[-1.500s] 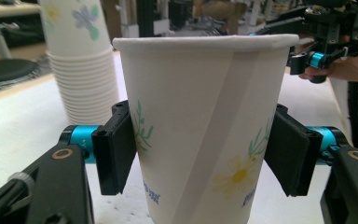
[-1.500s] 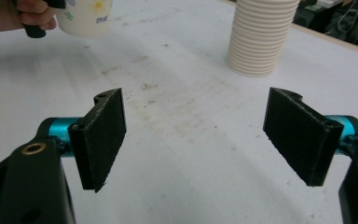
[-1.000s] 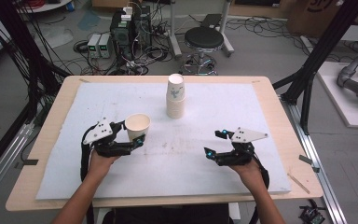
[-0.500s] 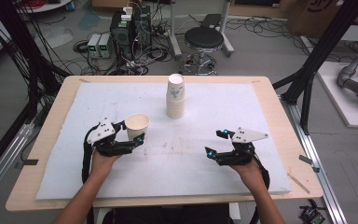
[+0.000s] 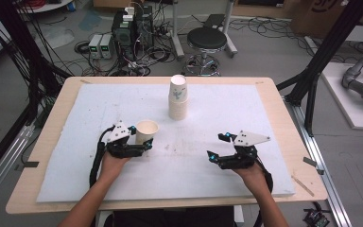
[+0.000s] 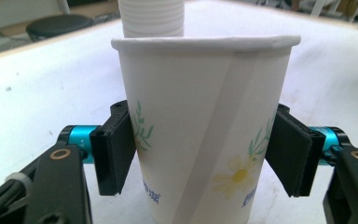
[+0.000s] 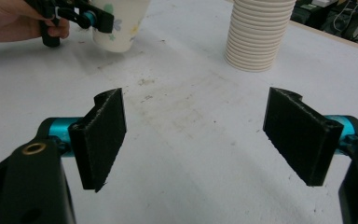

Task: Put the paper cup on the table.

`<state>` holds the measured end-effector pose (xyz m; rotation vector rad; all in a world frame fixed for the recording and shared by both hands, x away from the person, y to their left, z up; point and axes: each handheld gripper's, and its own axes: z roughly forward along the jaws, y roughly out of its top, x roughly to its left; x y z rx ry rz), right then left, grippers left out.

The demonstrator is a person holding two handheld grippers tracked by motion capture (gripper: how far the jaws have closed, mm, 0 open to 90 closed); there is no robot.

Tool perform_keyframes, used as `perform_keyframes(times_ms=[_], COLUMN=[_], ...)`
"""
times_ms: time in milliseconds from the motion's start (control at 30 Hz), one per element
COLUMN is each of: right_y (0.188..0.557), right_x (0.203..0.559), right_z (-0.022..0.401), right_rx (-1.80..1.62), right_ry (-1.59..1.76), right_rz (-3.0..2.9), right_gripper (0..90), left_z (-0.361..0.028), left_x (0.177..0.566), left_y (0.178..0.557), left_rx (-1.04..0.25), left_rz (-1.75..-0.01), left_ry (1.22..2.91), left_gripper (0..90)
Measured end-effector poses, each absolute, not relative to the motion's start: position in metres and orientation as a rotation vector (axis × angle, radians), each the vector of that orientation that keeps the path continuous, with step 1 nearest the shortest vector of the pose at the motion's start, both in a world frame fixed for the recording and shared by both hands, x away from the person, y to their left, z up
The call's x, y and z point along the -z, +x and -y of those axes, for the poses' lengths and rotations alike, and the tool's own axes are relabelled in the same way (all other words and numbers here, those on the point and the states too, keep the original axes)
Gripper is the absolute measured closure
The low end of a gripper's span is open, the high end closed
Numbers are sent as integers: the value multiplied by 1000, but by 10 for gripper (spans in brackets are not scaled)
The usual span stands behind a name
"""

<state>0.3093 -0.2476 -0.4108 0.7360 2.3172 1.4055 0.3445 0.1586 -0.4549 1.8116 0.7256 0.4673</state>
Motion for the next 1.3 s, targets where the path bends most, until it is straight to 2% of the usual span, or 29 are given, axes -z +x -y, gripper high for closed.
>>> perform_keyframes(times_ms=[500, 567, 633, 700, 1100, 1300], right_y=[308, 308, 307, 307, 307, 307], right_x=[409, 409, 409, 409, 410, 410], right_z=[250, 251, 251, 252, 260, 267], right_rx=[-1399, -1399, -1399, -1398, -1385, -1382], right_ry=[732, 731, 733, 733, 774, 793], right_rz=[-2313, -2312, -2314, -2313, -2300, -2275], right_gripper=[216, 216, 216, 216, 216, 216], left_z=[-163, -165, -168, -172, -219, -238], left_x=[453, 454, 454, 454, 440, 428], left_y=[337, 337, 336, 334, 306, 299], left_rx=[-465, -457, -449, -432, -426, -455], left_rz=[-783, -787, -817, -822, -733, -708], left_ry=[1930, 1933, 1932, 1925, 1746, 1591], left_gripper=[302, 274, 184, 164, 164, 164])
